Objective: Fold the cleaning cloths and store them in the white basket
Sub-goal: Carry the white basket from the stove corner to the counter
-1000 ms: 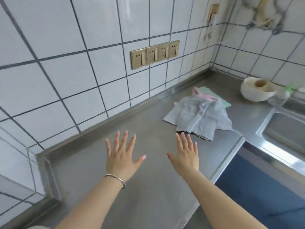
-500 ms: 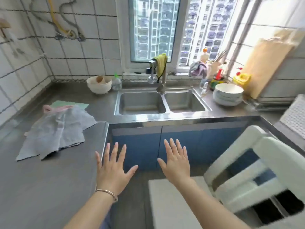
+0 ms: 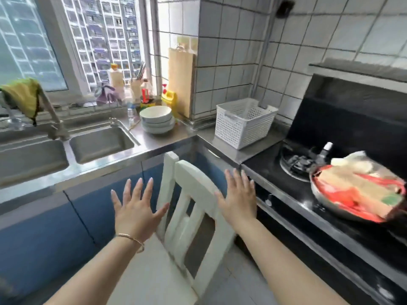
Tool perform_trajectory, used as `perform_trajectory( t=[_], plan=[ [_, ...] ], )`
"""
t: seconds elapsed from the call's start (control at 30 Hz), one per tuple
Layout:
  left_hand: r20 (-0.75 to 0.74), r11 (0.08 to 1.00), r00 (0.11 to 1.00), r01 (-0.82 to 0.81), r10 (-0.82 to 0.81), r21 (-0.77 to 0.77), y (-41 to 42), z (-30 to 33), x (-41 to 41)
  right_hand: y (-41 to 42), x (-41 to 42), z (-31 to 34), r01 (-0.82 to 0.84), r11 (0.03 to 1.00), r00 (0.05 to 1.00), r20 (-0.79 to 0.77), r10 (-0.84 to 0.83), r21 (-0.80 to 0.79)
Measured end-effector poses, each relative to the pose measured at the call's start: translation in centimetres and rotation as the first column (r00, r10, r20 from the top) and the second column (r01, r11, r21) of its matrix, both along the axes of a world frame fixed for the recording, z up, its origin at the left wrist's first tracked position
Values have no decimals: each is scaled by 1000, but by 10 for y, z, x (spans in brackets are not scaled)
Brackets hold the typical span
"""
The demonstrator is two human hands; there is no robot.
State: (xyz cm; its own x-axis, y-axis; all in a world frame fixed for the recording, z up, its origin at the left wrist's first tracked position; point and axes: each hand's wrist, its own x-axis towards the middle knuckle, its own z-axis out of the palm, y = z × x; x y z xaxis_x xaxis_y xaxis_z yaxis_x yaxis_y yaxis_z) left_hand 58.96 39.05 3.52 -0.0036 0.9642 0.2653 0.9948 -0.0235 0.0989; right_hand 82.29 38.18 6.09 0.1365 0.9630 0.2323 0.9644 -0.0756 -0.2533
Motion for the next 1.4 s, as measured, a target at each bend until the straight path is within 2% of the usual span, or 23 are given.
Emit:
perform_trajectory(
  t=[0.17, 0.33, 0.67, 0.83, 1.03, 1.17, 1.4],
  plan=[
    [-7, 990, 991, 136, -136, 36, 54, 24, 118, 22, 95, 7, 75, 997, 997, 0, -75, -15],
    [36, 978, 978, 206, -206, 20, 117, 31, 197, 75, 159, 5, 111, 993, 994, -19, -112, -34],
    [87, 972, 968, 236, -234, -13, 298, 49, 309, 240, 284, 27, 196, 978, 981, 8, -196, -68],
    [107, 973, 968, 229, -227, -6, 379, 57, 350, 329, 329, 32, 157, 987, 988, 7, -157, -45],
    [102, 991, 986, 134, -134, 7, 489, 53, 401, 461, 388, 34, 49, 997, 999, -5, -49, -53],
    [175, 996, 984, 33, -18, -80, 549, 43, 433, 551, 429, 31, 15, 997, 999, 31, -13, -71],
    [240, 984, 961, -103, 137, -148, 605, 22, 466, 667, 474, 5, -5, 989, 999, -37, -1, -147]
  ],
)
